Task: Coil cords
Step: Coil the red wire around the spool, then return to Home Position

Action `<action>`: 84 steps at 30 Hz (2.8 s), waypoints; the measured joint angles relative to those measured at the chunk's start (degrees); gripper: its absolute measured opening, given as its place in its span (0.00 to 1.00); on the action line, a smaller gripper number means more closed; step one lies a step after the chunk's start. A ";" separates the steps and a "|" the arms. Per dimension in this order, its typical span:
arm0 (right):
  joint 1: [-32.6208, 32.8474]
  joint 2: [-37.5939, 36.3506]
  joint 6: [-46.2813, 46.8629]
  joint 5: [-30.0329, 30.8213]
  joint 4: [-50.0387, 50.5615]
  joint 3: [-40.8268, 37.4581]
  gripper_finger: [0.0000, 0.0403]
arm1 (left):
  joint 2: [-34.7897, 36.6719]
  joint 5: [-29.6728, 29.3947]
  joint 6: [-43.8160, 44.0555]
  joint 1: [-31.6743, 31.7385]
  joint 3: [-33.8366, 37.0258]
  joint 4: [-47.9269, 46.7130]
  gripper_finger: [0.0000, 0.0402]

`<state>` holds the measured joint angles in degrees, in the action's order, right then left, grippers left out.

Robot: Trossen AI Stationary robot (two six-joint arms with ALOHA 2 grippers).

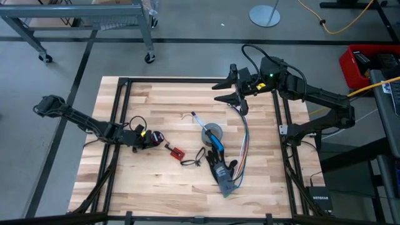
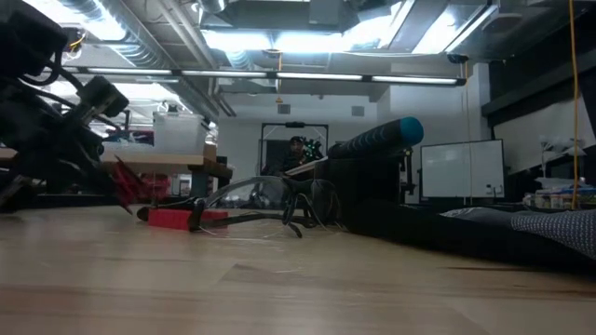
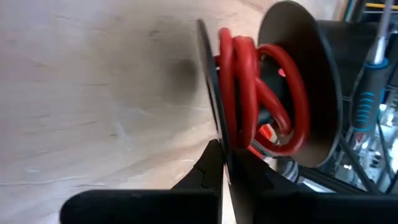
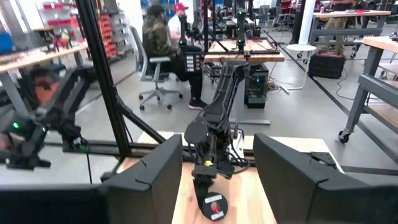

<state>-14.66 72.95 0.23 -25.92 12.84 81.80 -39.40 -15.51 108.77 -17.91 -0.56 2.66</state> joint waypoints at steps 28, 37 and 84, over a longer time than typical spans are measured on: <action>0.00 0.02 -2.25 0.01 2.80 0.00 0.50 | -2.59 13.25 -3.32 0.00 -0.13 0.37 0.34; -0.02 -0.83 -2.23 -1.81 2.59 -0.04 0.50 | -1.64 31.94 -6.04 -0.10 -0.15 11.39 0.28; 0.04 -42.13 7.09 -0.74 -13.16 -47.53 0.50 | 11.69 5.62 -107.88 14.91 -0.42 24.98 0.11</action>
<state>-14.61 30.82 7.32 -26.65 -0.32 34.27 -27.71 -9.89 0.89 -3.00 -0.97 27.63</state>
